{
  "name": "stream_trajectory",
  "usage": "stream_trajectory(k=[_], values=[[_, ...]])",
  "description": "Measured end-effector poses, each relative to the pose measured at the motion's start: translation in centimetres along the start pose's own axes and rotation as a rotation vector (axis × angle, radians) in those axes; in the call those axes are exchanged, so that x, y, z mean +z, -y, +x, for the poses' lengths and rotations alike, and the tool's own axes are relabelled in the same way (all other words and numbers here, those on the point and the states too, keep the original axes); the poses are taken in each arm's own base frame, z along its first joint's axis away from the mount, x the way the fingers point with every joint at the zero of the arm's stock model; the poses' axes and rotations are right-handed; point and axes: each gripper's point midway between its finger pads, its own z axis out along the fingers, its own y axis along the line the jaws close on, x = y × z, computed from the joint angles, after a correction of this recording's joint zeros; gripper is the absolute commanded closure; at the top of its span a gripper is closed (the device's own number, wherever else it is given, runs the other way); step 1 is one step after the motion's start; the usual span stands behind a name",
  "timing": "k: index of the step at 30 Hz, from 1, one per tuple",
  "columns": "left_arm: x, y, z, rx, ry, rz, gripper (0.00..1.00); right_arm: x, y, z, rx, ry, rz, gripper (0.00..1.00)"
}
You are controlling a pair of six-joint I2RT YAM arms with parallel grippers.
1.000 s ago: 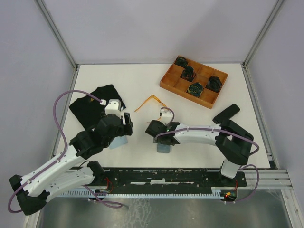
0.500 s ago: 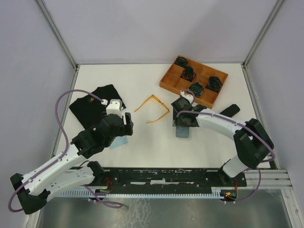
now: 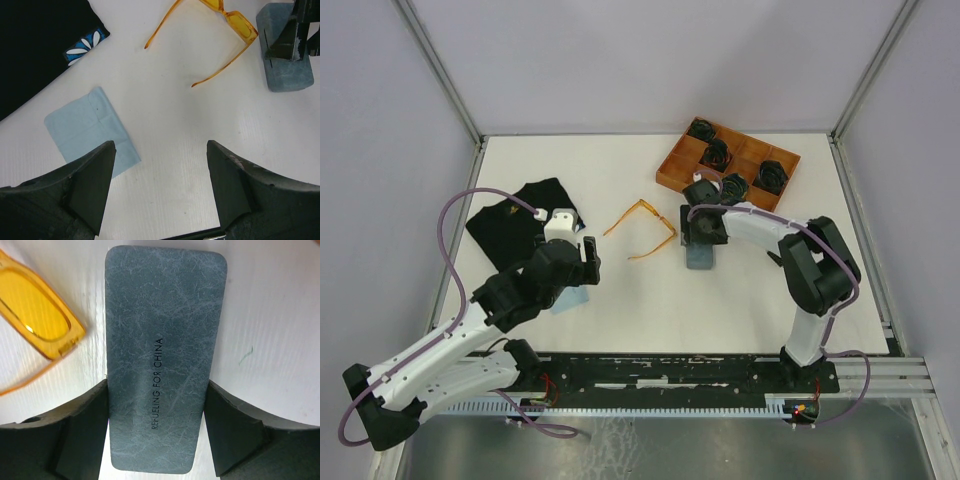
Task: Organize the sunglasses
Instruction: Move the sunglasses case at the center of the board.
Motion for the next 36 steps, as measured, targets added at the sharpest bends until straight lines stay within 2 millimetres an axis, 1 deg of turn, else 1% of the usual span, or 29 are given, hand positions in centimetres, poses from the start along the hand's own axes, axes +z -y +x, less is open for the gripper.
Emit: stream_trajectory(k=[3, 8, 10, 14, 17, 20, 24, 27, 29, 31, 33, 35, 36], values=[[0.1, -0.1, 0.0, 0.001, -0.002, -0.004, 0.20, 0.9, -0.2, -1.1, -0.002, 0.005, -0.007, 0.50], [0.1, -0.1, 0.1, 0.001, -0.004, -0.007, 0.20, 1.9, -0.3, -2.7, -0.010, 0.022, -0.007, 0.27], [0.1, -0.1, 0.1, 0.001, -0.004, -0.007, 0.20, 2.1, -0.3, -3.3, -0.013, 0.031, -0.009, 0.19], [0.1, -0.2, 0.1, 0.000, -0.004, -0.009, 0.20, 2.2, 0.0, -3.7, -0.017, 0.039, -0.015, 0.08], [0.2, -0.3, 0.0, -0.002, -0.005, -0.014, 0.20, 1.9, 0.1, -4.0, -0.028, 0.044, -0.032, 0.06], [0.3, -0.3, 0.1, -0.001, -0.008, -0.018, 0.20, 0.9, -0.1, -4.7, -0.033, 0.062, -0.059, 0.06], [0.3, -0.4, 0.1, -0.002, -0.008, -0.019, 0.19, -1.6, -0.5, -6.3, -0.021, 0.119, -0.102, 0.06], [0.3, -0.4, 0.1, -0.002, -0.008, -0.021, 0.20, -4.0, -0.1, -7.0, 0.010, 0.170, -0.109, 0.06], [0.3, -0.5, 0.1, -0.003, -0.007, -0.022, 0.20, -5.7, 1.0, -7.1, 0.055, 0.199, -0.076, 0.06], [0.3, -0.5, 0.1, -0.003, -0.007, -0.022, 0.19, -7.1, 2.9, -6.8, 0.119, 0.220, -0.018, 0.06], [0.3, -0.4, 0.1, -0.003, -0.008, -0.021, 0.20, -8.4, 5.5, -6.2, 0.212, 0.243, 0.052, 0.05], [0.3, -0.4, 0.1, -0.003, -0.008, -0.021, 0.20, -9.5, 8.8, -5.1, 0.317, 0.261, 0.125, 0.05], [0.3, -0.4, 0.1, -0.003, -0.008, -0.021, 0.19, -10.1, 11.1, -4.4, 0.388, 0.275, 0.168, 0.05]])
